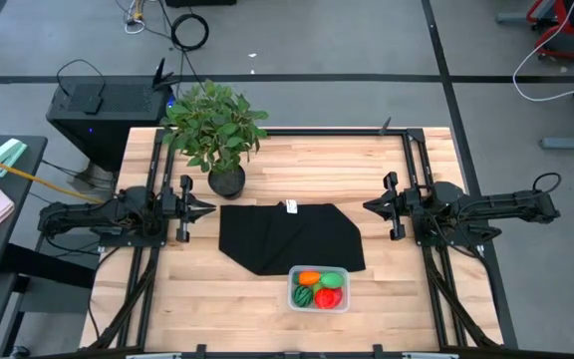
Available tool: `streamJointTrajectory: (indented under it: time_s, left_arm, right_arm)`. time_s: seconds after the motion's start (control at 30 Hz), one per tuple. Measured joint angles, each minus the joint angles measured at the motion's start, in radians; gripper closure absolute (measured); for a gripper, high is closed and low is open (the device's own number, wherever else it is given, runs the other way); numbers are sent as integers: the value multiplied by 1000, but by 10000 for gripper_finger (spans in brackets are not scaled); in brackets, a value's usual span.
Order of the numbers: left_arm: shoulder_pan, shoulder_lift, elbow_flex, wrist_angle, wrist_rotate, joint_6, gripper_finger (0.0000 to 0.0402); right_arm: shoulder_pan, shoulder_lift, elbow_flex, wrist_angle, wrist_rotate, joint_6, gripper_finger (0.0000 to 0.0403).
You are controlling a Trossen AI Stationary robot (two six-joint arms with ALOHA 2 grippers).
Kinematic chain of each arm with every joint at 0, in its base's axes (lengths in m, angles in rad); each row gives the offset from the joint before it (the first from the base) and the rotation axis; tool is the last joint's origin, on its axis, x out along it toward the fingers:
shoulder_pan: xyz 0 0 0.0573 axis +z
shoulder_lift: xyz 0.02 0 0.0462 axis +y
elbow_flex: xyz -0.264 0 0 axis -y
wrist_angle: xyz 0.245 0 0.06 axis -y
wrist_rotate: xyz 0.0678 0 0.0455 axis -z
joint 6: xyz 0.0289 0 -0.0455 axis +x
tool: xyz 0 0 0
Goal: Pick and placing Produce into tupperware
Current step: Return to Home Position
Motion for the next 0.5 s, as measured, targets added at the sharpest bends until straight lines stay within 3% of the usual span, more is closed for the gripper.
streamJointTrajectory:
  time_s: [0.5]
  left_arm:
    - [0,0,0,0,0,0,362]
  right_arm:
    - [0,0,0,0,0,0,376]
